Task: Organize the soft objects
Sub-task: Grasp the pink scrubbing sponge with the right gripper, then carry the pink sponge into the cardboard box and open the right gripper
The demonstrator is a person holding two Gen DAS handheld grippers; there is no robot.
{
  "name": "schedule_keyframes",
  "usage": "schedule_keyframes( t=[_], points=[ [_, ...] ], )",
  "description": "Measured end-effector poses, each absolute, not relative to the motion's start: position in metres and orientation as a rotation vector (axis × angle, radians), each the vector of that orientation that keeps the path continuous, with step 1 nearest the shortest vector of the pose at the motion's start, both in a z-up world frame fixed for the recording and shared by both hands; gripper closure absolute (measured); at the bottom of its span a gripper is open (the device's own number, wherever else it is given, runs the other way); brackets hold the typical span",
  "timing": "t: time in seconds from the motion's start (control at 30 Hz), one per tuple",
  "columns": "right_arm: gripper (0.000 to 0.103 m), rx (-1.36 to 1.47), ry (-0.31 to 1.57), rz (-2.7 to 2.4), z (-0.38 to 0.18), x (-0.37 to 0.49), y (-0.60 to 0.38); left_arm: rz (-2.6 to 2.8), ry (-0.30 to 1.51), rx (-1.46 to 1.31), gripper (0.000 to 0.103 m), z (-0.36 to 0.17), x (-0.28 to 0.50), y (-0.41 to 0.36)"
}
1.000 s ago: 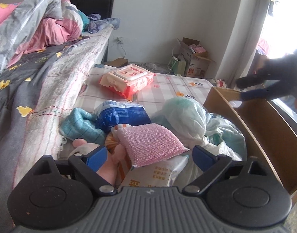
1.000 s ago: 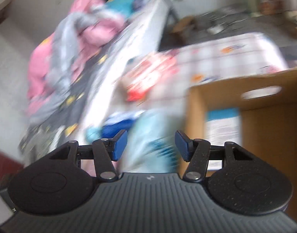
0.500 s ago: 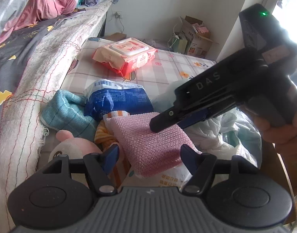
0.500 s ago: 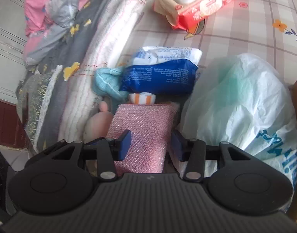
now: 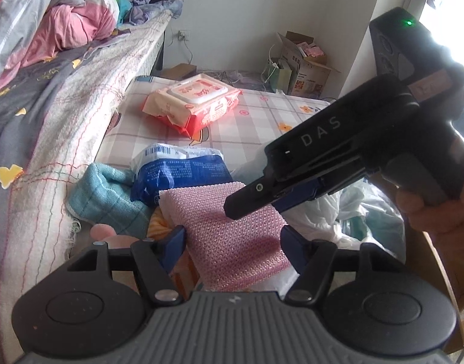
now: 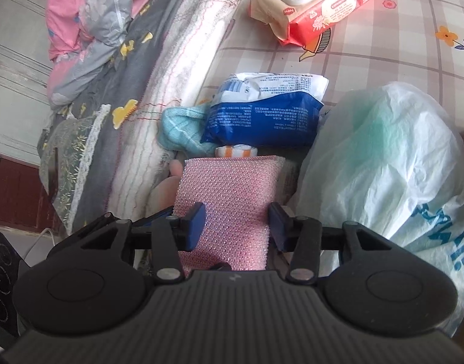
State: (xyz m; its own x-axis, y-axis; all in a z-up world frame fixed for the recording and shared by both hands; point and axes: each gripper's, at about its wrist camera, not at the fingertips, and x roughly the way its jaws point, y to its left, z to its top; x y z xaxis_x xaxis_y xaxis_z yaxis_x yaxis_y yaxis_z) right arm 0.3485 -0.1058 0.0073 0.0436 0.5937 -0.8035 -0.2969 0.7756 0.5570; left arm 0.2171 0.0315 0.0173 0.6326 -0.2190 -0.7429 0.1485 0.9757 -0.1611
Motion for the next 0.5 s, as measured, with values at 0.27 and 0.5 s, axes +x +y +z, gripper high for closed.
schedule_keyframes(
  t=[0.27,0.5],
  points=[
    [0.061,0.354,1.293,0.737,0.037,0.33,-0.134,-0.194,0.797,-0.034,0.034,0.054,0.195,0.009],
    [0.061,0.452,1.174,0.743,0.073,0.31,-0.193,-0.268,0.728,0.008,0.034,0.091,0.189,-0.032]
  ],
)
